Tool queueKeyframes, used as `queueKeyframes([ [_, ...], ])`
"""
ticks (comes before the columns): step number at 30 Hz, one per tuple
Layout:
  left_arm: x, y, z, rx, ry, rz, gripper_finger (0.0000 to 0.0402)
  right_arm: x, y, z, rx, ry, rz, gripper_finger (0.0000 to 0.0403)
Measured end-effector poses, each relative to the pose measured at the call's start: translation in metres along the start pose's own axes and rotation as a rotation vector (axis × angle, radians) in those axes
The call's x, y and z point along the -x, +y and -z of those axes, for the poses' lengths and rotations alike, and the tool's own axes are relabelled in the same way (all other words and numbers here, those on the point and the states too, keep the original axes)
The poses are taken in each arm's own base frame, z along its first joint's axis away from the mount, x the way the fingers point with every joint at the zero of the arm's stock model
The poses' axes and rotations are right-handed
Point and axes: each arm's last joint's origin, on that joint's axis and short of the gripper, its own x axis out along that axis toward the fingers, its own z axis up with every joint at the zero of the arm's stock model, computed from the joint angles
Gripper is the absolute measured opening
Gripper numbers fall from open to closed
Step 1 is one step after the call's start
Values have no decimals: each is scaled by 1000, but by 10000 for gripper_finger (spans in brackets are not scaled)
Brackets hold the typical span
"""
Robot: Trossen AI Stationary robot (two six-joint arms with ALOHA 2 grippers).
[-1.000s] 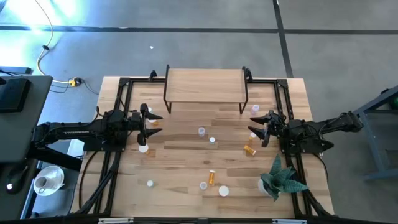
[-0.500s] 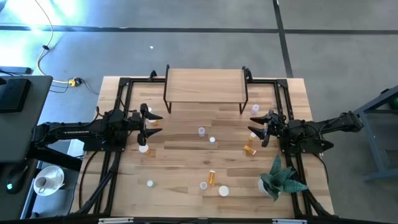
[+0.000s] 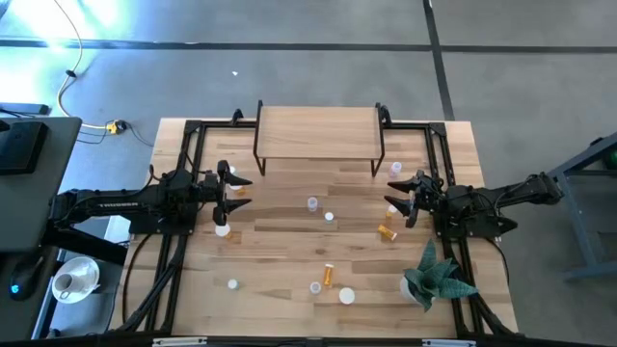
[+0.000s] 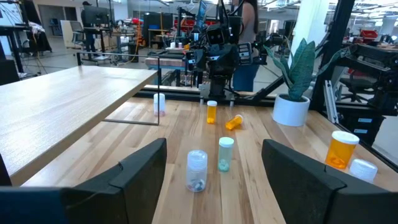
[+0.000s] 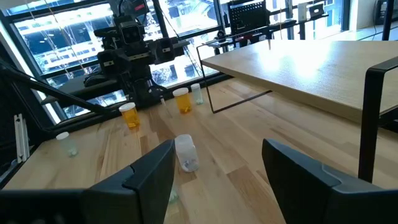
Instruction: Pick and place medicine bottles onto shelf by color
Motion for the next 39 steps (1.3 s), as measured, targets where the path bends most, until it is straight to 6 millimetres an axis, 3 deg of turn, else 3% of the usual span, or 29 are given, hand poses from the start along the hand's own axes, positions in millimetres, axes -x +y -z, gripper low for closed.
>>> queueKeyframes([
  [20, 0, 0, 0, 0, 0, 0, 255, 0, 0, 0, 0, 0, 0, 232],
  [27, 0, 0, -1, -91, -13, 0, 255, 0, 0, 0, 0, 0, 0, 232],
  [39, 0, 0, 1, -41, 4, 3, 255, 0, 0, 0, 0, 0, 0, 232],
])
